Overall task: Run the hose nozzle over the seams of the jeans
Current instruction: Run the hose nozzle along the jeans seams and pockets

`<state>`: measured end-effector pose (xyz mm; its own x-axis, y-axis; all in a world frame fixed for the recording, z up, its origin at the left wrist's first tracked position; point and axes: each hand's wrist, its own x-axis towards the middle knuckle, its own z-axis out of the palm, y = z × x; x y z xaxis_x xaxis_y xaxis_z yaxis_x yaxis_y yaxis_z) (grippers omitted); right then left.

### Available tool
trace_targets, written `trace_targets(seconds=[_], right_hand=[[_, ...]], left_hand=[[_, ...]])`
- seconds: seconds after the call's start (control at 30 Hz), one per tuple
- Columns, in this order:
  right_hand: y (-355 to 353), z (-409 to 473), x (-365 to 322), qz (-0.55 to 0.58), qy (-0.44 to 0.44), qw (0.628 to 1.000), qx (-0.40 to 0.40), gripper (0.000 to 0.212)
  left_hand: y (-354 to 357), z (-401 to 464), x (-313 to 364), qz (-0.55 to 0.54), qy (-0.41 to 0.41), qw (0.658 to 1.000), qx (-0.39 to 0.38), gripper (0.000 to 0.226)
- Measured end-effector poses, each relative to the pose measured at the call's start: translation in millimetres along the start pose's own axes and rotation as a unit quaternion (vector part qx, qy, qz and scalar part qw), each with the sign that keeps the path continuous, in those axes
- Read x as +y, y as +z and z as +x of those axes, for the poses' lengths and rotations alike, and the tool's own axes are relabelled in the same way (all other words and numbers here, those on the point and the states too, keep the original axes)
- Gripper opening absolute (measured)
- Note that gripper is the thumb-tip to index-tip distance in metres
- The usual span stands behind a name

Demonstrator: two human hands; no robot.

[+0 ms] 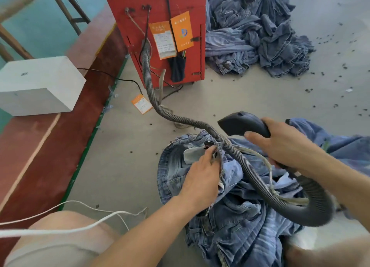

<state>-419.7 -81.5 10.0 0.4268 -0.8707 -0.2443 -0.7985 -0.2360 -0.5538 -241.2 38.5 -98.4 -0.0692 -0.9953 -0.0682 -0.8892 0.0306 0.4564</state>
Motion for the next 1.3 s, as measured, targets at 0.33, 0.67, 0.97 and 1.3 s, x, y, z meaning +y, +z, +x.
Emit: trace_targets(seconds=[0.33, 0.67, 0.97, 1.3], right_hand=[[10, -2, -2, -0.018, -0.019, 0.999, -0.035, 0.016], [-17, -9, 16, 0.043, -0.045, 0.993, -0.103, 0.019], [12, 6, 6, -0.050, -0.042, 0.998, 0.019, 0.024], [23, 0, 4, -0.086, -0.073, 0.993, -0.042, 0.024]], left_hand=[[5, -2, -3, -0.101, 0.000, 0.995, 0.016, 0.067], [-36, 6, -23, -0.650, -0.316, 0.690, 0.027, 0.028], [-28, -3, -17, -0.648, -0.271, 0.711, -0.034, 0.048], [-20, -3, -16, -0.638, -0.269, 0.720, -0.041, 0.052]])
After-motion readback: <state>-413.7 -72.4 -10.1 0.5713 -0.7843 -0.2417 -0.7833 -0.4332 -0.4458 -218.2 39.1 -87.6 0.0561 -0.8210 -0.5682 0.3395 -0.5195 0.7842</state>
